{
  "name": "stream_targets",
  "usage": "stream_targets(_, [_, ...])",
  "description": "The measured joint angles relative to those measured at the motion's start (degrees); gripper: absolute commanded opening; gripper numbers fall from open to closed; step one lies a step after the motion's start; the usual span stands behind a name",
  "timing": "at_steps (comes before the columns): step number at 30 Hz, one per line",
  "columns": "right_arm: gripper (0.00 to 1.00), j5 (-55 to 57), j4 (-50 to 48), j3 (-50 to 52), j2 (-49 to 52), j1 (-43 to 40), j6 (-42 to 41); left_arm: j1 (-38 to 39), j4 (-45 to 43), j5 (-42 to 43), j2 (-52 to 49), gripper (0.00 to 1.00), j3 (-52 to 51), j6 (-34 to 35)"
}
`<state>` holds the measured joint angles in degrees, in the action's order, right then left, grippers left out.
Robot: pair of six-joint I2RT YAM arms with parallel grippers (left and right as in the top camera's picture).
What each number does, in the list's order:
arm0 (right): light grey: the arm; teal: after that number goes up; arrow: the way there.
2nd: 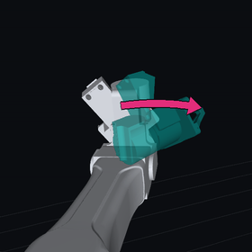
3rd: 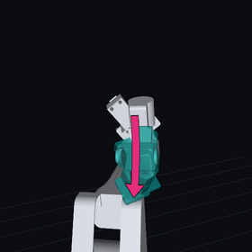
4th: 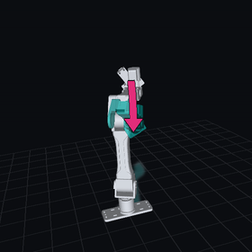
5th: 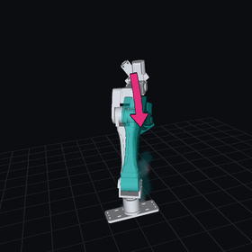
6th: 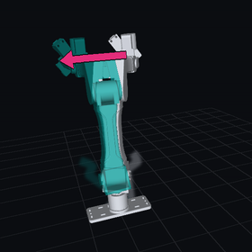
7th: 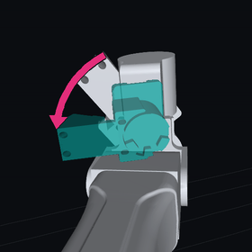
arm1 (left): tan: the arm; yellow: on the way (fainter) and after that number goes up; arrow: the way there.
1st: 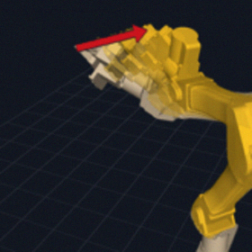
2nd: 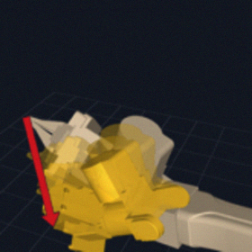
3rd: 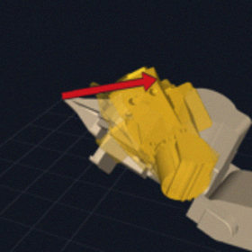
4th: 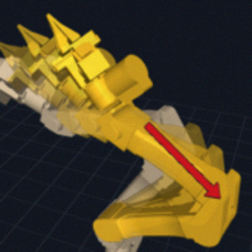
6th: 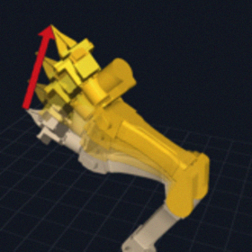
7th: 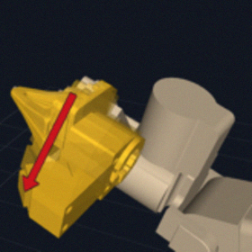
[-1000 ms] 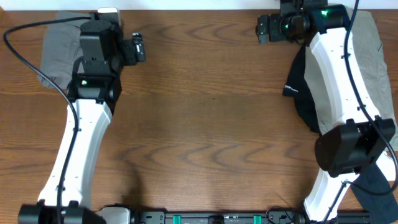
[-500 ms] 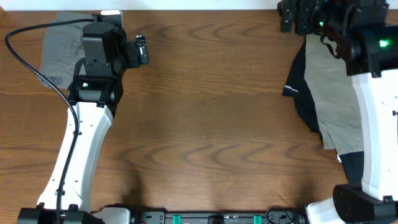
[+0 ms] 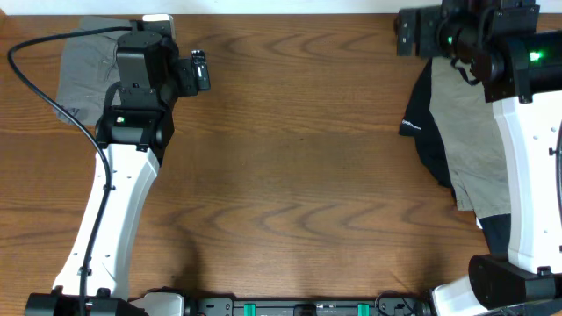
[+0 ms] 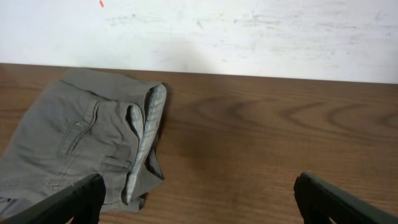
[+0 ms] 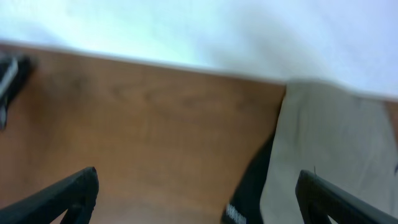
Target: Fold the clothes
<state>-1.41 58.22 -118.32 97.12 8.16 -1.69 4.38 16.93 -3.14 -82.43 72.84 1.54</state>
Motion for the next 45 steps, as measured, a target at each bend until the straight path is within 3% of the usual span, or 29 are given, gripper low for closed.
stream_targets(5, [0.99, 1.3, -9.4, 1.6, -0.7, 0.0, 0.0, 0.0, 0.0, 0.0, 0.0, 0.98, 0.0, 0.0])
stream_targets(9, [0.98, 2.8, -18.6, 9.9, -4.3, -0.2, 0.0, 0.0, 0.0, 0.0, 0.0, 0.98, 0.0, 0.0])
stream_targets(21, [0.99, 4.2, -55.0, 64.0, -31.5, -8.5, -3.4, 0.0, 0.0, 0.0, 0.0, 0.98, 0.0, 0.0])
stream_targets(28, [0.99, 4.3, -68.9, 90.1, -48.8, -9.4, -4.0, 0.0, 0.0, 0.0, 0.0, 0.98, 0.0, 0.0])
stream_targets(35, [0.99, 4.2, -71.1, 106.4, -62.7, -9.4, -4.9, 0.0, 0.0, 0.0, 0.0, 0.98, 0.0, 0.0])
stream_targets(45, [0.99, 3.8, -67.0, 117.0, -78.2, -9.4, -5.3, 0.0, 0.1, 0.0, 0.0, 0.98, 0.0, 0.0])
